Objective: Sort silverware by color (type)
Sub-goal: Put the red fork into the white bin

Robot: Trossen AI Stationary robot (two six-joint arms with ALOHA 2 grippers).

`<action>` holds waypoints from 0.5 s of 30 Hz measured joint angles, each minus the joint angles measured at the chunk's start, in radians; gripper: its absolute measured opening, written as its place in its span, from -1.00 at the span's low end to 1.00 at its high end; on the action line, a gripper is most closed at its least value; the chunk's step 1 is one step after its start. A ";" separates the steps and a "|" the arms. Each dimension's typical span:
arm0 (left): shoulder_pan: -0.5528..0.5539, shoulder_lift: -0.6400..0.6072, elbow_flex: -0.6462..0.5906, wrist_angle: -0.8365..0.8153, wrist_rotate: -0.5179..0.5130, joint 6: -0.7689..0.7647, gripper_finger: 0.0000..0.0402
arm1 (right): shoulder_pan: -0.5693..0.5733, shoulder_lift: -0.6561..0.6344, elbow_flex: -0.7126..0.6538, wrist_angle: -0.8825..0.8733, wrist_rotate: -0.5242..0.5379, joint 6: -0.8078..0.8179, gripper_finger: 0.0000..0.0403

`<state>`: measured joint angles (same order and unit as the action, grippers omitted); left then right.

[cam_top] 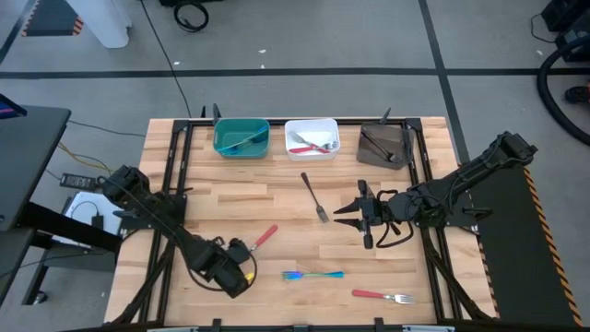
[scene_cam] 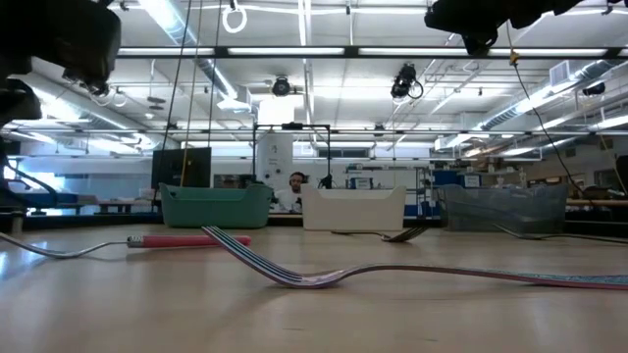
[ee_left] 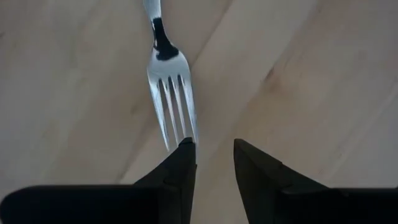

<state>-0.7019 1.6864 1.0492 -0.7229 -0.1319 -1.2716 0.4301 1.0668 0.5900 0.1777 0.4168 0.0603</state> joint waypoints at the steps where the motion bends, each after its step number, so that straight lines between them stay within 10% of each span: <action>1: -0.003 0.000 0.000 -0.001 0.000 0.000 -0.46 | 0.000 0.000 0.000 0.000 0.000 0.000 -0.50; 15: 0.022 0.010 -0.004 -0.050 -0.044 0.041 -0.46 | 0.000 0.000 0.000 0.005 0.000 -0.003 -0.50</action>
<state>-0.6796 1.6962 1.0451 -0.7733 -0.1762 -1.2304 0.4300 1.0668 0.5900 0.1831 0.4168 0.0576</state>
